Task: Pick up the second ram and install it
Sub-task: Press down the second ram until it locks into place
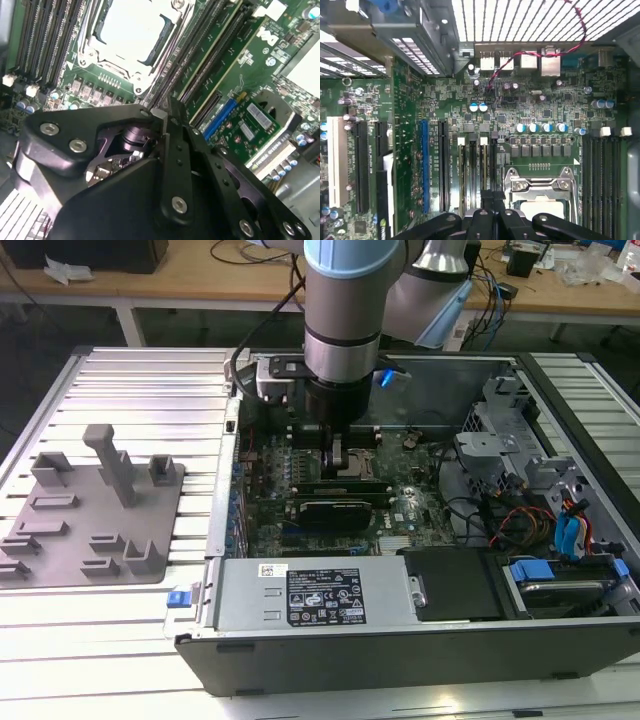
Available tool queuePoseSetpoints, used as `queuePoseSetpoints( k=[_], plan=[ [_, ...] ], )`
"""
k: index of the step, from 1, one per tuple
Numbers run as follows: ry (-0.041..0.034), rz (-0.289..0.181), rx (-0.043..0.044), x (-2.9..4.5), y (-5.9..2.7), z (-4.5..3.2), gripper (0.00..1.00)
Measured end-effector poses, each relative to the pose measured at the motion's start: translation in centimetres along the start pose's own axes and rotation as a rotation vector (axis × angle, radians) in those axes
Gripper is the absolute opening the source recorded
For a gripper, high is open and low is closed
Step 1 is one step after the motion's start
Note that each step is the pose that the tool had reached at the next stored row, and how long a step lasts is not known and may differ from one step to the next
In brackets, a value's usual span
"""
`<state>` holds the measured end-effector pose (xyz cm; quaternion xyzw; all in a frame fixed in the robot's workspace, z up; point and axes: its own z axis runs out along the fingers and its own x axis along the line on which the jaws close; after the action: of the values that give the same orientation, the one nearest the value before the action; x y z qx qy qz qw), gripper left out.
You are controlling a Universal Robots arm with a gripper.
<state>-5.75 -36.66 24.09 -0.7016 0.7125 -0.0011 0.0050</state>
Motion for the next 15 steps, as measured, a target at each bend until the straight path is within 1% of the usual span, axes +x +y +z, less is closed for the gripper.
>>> queuePoseSetpoints(
  k=[3, 5, 7, 9, 10, 15],
  plan=[
    [0.0002, 0.000, 0.0000, 0.00, 0.00, -0.03, 0.08],
    [0.0004, 0.000, -0.0002, 0.00, -0.24, -0.04, 0.08],
    [0.0003, 0.000, -0.0001, -0.01, -0.89, -0.03, 0.08],
    [0.0003, 0.000, -0.0001, -0.02, -1.91, -0.02, 0.08],
    [0.0002, 0.000, -0.0001, -0.03, -2.15, -0.02, 0.08],
    [0.0002, 0.000, -0.0001, -0.03, -2.19, -0.02, 0.08]
  ],
)
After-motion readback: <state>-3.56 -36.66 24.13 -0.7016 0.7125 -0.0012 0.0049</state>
